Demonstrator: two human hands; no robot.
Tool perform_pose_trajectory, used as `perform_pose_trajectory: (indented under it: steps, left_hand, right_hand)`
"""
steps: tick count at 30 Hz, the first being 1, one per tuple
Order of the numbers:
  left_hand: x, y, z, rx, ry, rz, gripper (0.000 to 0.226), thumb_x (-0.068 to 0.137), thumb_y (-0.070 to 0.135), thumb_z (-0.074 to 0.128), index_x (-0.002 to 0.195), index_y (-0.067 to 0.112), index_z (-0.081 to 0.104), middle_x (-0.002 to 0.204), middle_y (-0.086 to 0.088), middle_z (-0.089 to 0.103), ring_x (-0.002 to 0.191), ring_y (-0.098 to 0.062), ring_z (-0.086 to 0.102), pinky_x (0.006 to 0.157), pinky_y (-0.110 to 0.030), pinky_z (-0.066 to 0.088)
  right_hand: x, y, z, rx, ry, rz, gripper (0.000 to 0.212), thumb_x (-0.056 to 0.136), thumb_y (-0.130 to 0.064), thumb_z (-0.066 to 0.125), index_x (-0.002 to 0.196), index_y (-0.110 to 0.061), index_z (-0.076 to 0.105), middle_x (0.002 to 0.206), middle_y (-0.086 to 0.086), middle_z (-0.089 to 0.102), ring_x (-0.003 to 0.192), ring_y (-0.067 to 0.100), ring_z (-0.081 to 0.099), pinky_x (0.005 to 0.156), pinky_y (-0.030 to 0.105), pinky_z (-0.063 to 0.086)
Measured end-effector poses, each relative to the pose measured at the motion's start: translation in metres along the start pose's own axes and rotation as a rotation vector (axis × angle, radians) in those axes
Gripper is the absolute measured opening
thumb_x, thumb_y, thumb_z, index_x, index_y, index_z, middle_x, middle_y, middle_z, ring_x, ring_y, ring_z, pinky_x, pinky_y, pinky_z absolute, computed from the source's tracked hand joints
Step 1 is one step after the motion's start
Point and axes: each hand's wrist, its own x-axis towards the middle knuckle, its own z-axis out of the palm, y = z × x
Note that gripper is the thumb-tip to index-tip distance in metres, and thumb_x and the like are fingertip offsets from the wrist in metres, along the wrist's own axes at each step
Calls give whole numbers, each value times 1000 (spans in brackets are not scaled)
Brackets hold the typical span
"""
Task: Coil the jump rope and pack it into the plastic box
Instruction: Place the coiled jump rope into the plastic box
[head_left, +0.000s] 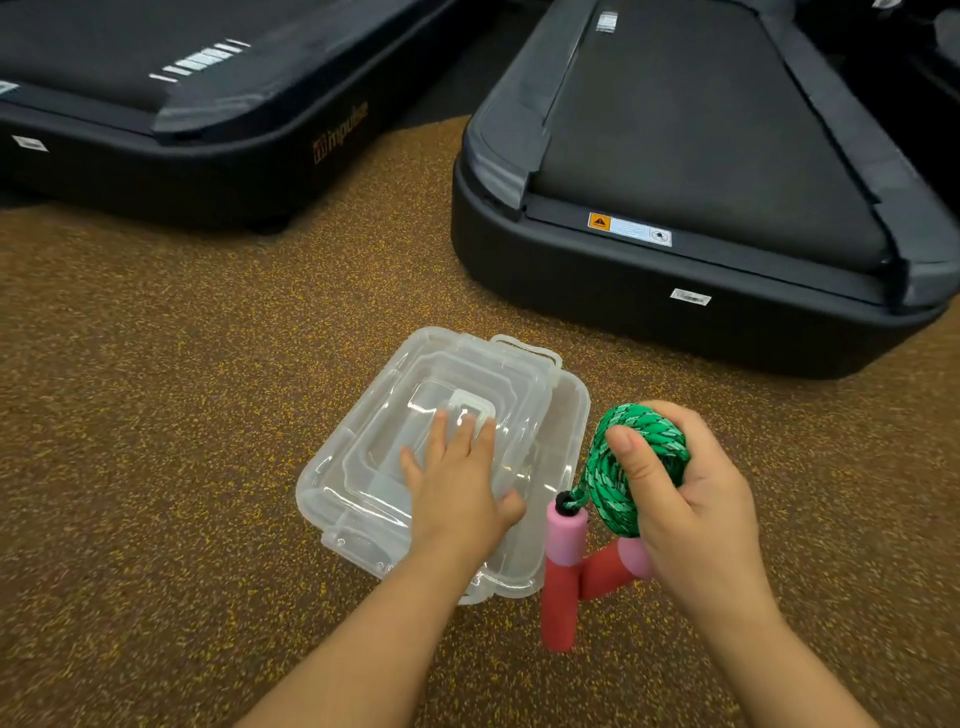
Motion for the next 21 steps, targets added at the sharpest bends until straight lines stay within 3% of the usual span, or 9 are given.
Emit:
perform_pose_trajectory:
  steps: [9,16,21]
  left_hand:
    - [22,-59,-31,-203,170,-200,83,76,43,66,148,28,27,158,2,24,142,-24,21,114,-58,12]
    - [32,-134,-34,-270,286,-383,77,79,36,66,146,23,32,156,-1,28,141,-27,24,113,-58,18]
    - [50,-162,-9,-240,186,-417,76,82,39,63,148,26,28,158,1,22,144,-26,19,115,-56,12]
  right_hand:
    - [11,-21,4,47,-10,-11,12,82,-46,62,88,-36,59,81,-26,66,71,-5,62,54,6,44]
    - [15,-25,12,28,-39,-25,12,79,-47,63,87,-38,61,83,-22,67,72,-2,63,54,10,47]
    - [20,-23,16,20,-35,-21,13,81,-48,66,88,-37,62,82,-19,68,70,1,65,54,15,50]
